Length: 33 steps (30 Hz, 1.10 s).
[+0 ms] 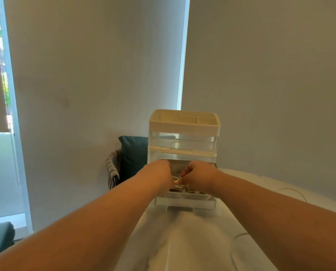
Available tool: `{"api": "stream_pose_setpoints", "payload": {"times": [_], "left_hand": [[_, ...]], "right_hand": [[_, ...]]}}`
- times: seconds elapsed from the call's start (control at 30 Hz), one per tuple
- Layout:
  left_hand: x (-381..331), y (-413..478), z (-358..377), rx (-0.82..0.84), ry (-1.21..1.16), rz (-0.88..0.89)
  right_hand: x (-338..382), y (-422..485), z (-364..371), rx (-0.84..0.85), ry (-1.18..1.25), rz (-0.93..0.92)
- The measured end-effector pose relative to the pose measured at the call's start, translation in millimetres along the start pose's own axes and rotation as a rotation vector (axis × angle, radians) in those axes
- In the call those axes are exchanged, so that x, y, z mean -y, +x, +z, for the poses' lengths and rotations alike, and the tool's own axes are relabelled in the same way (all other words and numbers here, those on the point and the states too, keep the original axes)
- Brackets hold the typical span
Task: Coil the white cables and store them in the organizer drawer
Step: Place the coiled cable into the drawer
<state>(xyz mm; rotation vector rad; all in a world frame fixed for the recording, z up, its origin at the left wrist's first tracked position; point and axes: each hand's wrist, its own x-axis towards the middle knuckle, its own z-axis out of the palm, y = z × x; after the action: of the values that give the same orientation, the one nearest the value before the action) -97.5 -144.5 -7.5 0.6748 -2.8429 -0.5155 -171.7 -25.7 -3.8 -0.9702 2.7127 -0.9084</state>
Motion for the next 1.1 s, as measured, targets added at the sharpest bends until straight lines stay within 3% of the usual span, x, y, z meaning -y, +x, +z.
{"api": "stream_pose_setpoints", "payload": {"times": [0.2,0.3,0.47,0.63,0.73,0.87,0.97,1.1], "left_hand": [[9.5,19.6,6.0,0.135,0.327,0.061],[4.4,17.0,1.0,0.241,0.347,0.164],[3.6,15.3,-0.4,0.199,0.450,0.201],[11.4,25.0,10.0,0.148,0.448,0.062],[9.2,22.8,11.7,0.123,0.369,-0.043],[7.7,19.5,6.4,0.152,0.429,0.038],[3.4,14.9,-2.1,0.198,0.467,0.077],[10.3,16.5,-7.7,0.123,0.356,0.098]], "right_hand": [[1.8,23.2,14.3,0.121,-0.232,-0.055],[2.5,25.3,19.3,0.188,-0.371,-0.101],[3.9,23.5,16.1,0.214,-0.574,-0.204],[-0.2,21.1,15.4,0.204,-0.731,-0.267],[-1.5,19.8,16.8,0.224,-0.725,-0.269],[-0.5,14.7,18.7,0.249,-0.688,-0.244],[1.9,8.0,15.6,0.206,-0.528,-0.204],[-0.9,2.2,8.7,0.122,-0.308,-0.117]]}}
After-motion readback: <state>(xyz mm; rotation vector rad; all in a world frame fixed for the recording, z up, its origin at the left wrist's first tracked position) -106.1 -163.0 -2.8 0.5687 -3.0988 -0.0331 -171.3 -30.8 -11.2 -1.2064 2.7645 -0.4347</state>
